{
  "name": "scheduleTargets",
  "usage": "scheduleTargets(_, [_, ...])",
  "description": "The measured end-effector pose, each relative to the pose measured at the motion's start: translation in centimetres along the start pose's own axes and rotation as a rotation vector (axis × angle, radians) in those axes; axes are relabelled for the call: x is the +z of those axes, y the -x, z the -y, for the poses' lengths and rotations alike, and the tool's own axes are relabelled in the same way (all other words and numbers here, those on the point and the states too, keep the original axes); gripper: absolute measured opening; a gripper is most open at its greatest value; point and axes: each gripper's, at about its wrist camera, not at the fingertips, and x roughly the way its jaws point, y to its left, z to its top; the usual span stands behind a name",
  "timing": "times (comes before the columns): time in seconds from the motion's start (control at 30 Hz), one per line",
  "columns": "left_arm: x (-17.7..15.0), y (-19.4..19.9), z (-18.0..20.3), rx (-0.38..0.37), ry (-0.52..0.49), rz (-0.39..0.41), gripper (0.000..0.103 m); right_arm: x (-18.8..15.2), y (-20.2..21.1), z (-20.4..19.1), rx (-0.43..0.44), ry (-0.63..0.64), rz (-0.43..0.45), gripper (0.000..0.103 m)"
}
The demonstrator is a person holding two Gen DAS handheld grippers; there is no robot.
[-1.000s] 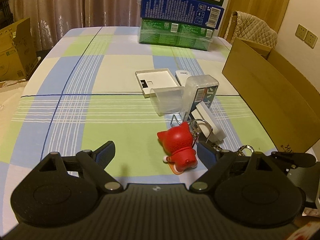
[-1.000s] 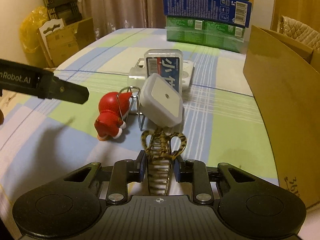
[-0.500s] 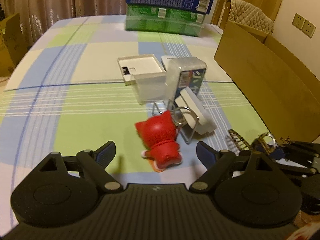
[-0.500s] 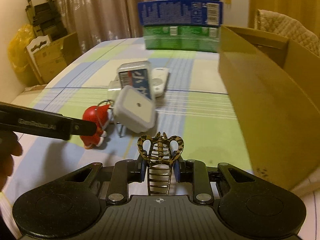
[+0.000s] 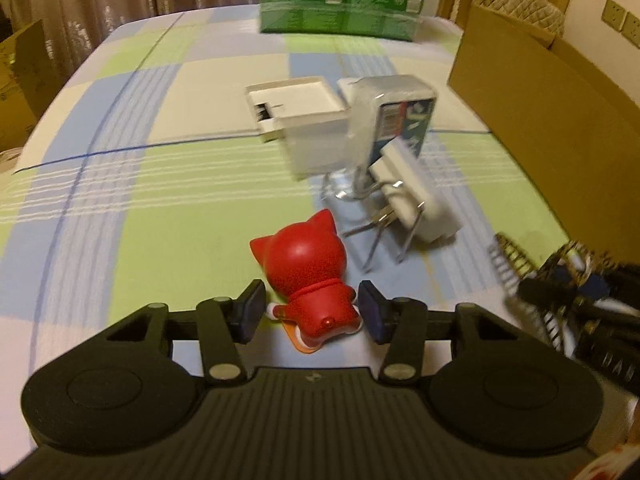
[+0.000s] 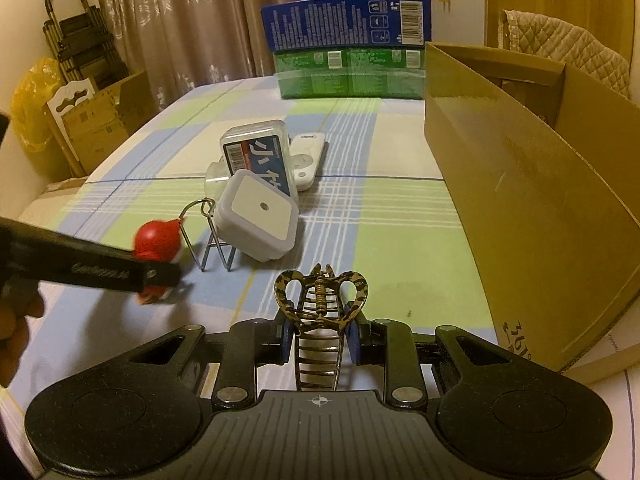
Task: Organize rigid objects
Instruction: 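Grasp the red cat figurine with the left gripper, then carry the red cat into the box and open the left gripper while the right carries the coil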
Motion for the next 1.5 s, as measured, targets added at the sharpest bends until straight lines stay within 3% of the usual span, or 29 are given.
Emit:
scheduleTargets(0.13, [-0.8,0.6,-1.1,0.003,0.021,0.005,0.046,-0.2,-0.1,-0.3,0.002,0.005,-0.004,0.023])
scheduleTargets(0.27, [-0.6,0.3,-1.5,0.009,0.05,0.022,0.054,-0.2,-0.1,-0.4,-0.003,0.009,-0.005,0.023])
scheduleTargets(0.43, [-0.2,-0.5,-1.8,-0.001,0.116,0.043,0.054,-0.1,-0.2,-0.1,-0.012,0.002,-0.005,0.023])
scheduleTargets(0.6, [0.1,-0.8,-1.4,0.018,0.106,0.036,0.041,-0.2,-0.3,-0.1,-0.01,0.004,-0.008,0.023])
scheduleTargets(0.83, [-0.3,0.0,-1.7,0.013,0.102,0.038,0.041,0.1,0.2,-0.1,-0.013,0.005,0.008,0.023])
scheduleTargets(1.2, [-0.4,4.7,-0.5,-0.004,0.088,0.107,0.04,1.1,3.7,-0.5,-0.029,0.008,0.074,0.023])
scheduleTargets(1.5, [0.9,10.4,3.0,-0.06,0.035,0.185,0.04,2.3,9.0,-0.4,-0.055,-0.007,0.152,0.023])
